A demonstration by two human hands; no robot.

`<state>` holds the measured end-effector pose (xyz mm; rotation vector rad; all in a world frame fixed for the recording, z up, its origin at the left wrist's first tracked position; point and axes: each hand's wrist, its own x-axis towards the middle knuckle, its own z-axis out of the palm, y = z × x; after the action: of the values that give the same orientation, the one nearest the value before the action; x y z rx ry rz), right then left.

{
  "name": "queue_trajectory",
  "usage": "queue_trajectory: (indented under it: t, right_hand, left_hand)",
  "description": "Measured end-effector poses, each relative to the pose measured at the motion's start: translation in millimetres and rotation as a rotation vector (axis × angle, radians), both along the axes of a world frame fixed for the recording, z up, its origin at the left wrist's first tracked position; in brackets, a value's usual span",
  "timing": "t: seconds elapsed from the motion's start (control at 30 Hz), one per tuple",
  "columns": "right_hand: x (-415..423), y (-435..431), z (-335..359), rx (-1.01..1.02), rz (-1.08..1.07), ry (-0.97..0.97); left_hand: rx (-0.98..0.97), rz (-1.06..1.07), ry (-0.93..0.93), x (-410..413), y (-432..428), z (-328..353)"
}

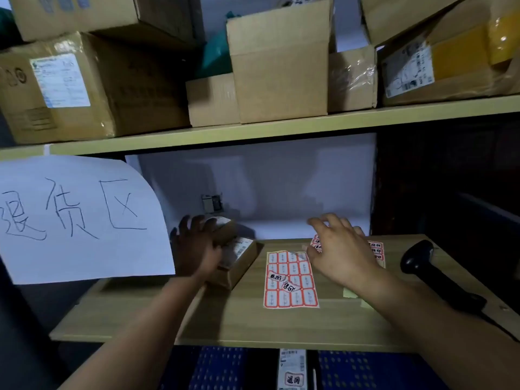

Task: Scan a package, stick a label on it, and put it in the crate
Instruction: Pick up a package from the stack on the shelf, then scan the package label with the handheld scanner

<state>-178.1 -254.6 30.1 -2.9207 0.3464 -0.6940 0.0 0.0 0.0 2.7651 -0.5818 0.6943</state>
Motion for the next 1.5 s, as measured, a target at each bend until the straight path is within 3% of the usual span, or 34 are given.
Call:
queue_trajectory:
  t: [0.07, 0.27, 0.37, 0.47, 0.53, 0.63, 0.67, 0.83, 1.03, 1.17, 1.37, 1.43, 1.5]
  right_hand:
    - [1.0, -1.5, -0.2, 0.013, 0.002, 0.015]
    - [-2.4, -9.3, -4.7, 0.04, 0.018, 0.024]
    - [-6.6, -13.8, -5.4, 0.049, 0.027, 0.025]
    - [-10.7, -21.3, -8.4, 0.04, 0.022, 0.025]
    - [-16.2, -28.7, -11.8, 0.04, 0.006, 0.012]
    - [-28.1, -44.6, -20.1, 0.059, -0.046, 0.003]
    - [-32.2, -51.2, -23.8, 0.067, -0.071, 0.009]
    - [-54.9, -89.7, -45.6, 0.078, -0.243, 0.041]
    - [-82.0, -132.8, -73.4, 0.064, -0.58, 0.094]
    - [-89.0, -148.0, -75.3, 0.228, -0.58, 0.179]
    - [-99.3, -141.5, -67.0, 0.374, -0.441, -0.009]
    - [-103.8, -121.0, -51.9, 0.65, -0.348, -0.156]
    - [-107.6, -93.4, -30.4, 1.106, -0.147, -0.36]
  left_hand:
    - [-0.024, 0.045, 0.02, 3.4, 5.1, 2.0]
    - [0.33, -0.218, 0.103, 48.2, 30.3, -4.5]
    - [0.366, -0.296, 0.004, 49.0, 32.9, -8.4]
    - [0.497, -0.231, -0.03, 43.9, 29.8, -5.3]
    - [0.309, -0.257, -0.017, 36.8, 23.8, -10.2]
    - [-0.222, -0.32, -0.092, -2.7, -4.7, -12.0]
    - [-0.267, -0.366, -0.148, -20.8, -18.7, -13.2]
    - [-0.192, -0.669, -0.371, -100.9, -91.2, -31.2]
    - [-0.132, -0.803, -0.465, -143.7, -161.2, -70.0]
    - [-0.143, -0.782, -0.519, -145.9, -176.0, -77.0]
    - [-0.162, -0.724, -0.596, -123.7, -168.8, -79.7]
    - [-0.193, -0.688, -0.612, -116.6, -162.6, -78.4]
    - [-0.209, -0.651, -0.628, -110.9, -157.3, -76.6]
